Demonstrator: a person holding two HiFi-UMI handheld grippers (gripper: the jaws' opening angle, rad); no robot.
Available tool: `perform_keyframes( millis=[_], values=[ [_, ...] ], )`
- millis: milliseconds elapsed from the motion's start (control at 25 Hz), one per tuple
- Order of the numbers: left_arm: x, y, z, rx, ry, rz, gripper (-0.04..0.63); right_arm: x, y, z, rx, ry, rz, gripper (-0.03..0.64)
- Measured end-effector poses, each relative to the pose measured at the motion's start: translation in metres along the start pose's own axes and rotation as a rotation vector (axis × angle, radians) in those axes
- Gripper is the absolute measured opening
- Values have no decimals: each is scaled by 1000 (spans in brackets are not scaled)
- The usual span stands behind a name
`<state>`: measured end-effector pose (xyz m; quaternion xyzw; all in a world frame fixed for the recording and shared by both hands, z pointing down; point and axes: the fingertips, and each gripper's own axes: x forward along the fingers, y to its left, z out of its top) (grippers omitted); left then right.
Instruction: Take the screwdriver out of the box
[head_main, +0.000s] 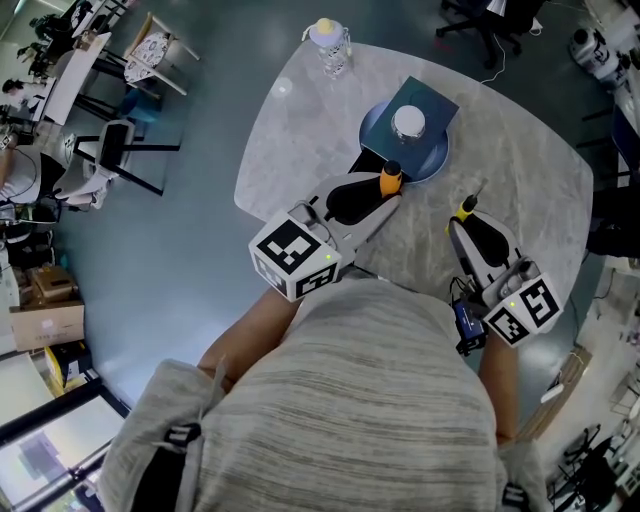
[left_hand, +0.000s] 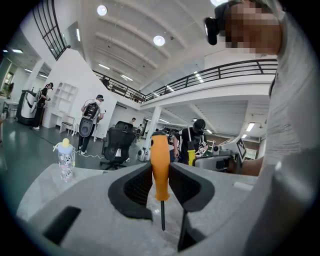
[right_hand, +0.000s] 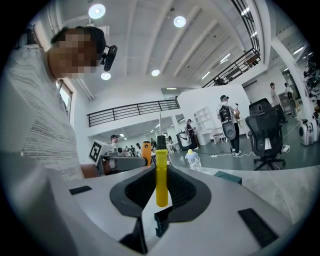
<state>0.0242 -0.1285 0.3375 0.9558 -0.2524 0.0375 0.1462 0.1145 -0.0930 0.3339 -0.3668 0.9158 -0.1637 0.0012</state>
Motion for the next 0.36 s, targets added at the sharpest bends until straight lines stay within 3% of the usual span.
perform_keyframes(
  millis=[360],
  values=[
    [0,2,1,-3,4,-3,110,2,1,0,-1,6,-2,66]
  ],
)
